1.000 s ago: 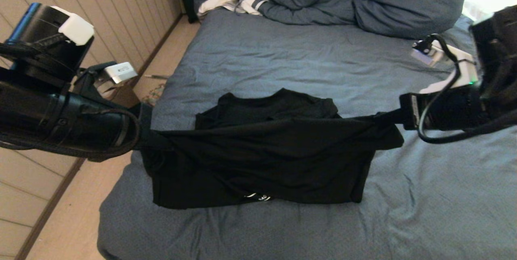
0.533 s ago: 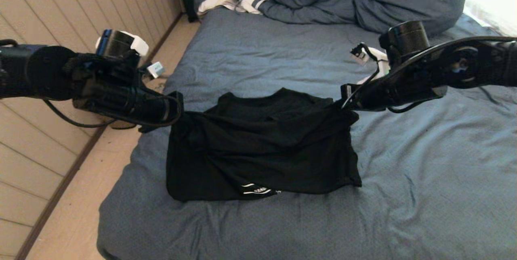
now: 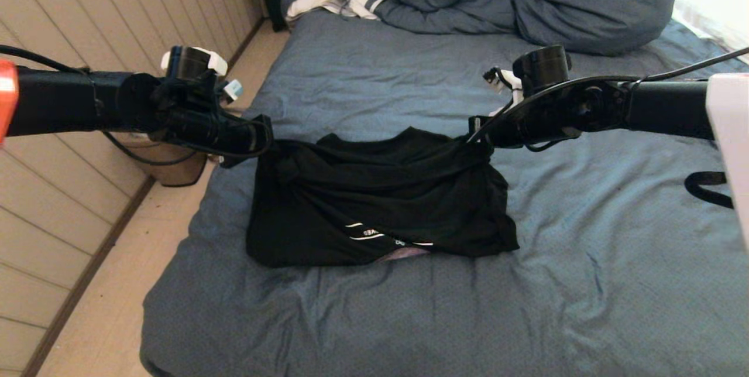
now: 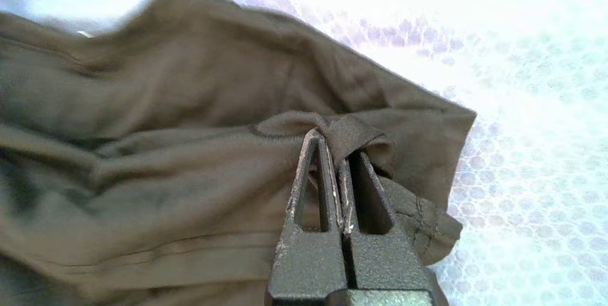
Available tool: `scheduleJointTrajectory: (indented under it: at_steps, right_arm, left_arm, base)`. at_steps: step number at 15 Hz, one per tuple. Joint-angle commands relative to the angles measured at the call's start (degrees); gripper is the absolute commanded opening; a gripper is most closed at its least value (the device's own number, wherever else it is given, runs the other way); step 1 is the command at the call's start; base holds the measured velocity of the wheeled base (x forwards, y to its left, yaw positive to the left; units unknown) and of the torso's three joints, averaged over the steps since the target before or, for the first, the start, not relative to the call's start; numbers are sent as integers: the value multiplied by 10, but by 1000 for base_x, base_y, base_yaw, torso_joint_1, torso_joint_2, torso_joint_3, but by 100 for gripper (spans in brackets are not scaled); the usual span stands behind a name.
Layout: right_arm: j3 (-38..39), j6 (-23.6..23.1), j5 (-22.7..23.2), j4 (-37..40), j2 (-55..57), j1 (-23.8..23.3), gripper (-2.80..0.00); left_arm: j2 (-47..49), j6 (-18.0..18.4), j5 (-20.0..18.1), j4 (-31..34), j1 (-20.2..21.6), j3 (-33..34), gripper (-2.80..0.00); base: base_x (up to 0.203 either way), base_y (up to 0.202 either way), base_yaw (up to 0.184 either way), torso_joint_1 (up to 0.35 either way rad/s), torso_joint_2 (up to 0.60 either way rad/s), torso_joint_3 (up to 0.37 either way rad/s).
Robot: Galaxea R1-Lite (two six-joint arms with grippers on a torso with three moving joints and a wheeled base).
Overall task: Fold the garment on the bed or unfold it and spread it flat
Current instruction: Fold the black T-shirt
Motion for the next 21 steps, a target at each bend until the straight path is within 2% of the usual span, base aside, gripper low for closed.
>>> scheduleJointTrajectory:
  at_steps: [1, 8, 12, 19, 20, 21]
  right_arm:
    - [-2, -2, 1, -3, 16, -6, -280]
    - [-3, -2, 2, -62, 13, -17, -280]
    - [-3, 1, 3, -74, 12, -17, -280]
    - [-2, 1, 2, -83, 14, -17, -280]
    - [-3, 2, 2, -83, 15, -17, 0]
    - [-2, 2, 2, -82, 15, -17, 0]
  left_arm:
    - [37, 0, -1, -1, 1, -18, -280]
    - [48, -4, -3, -2, 25, -53, -280]
    - [27, -6, -29, -1, 58, -44, -280]
    - [29, -5, -33, 5, 59, -42, -280]
    - [29, -5, -34, 5, 59, -43, -280]
    - [28, -5, -34, 4, 59, -44, 0]
  base:
    - [0, 0, 0, 0, 0, 0]
    - [0, 0, 0, 0, 0, 0]
    - [0, 0, 0, 0, 0, 0]
    - [0, 0, 0, 0, 0, 0]
    - [0, 0, 0, 0, 0, 0]
    - [0, 0, 0, 0, 0, 0]
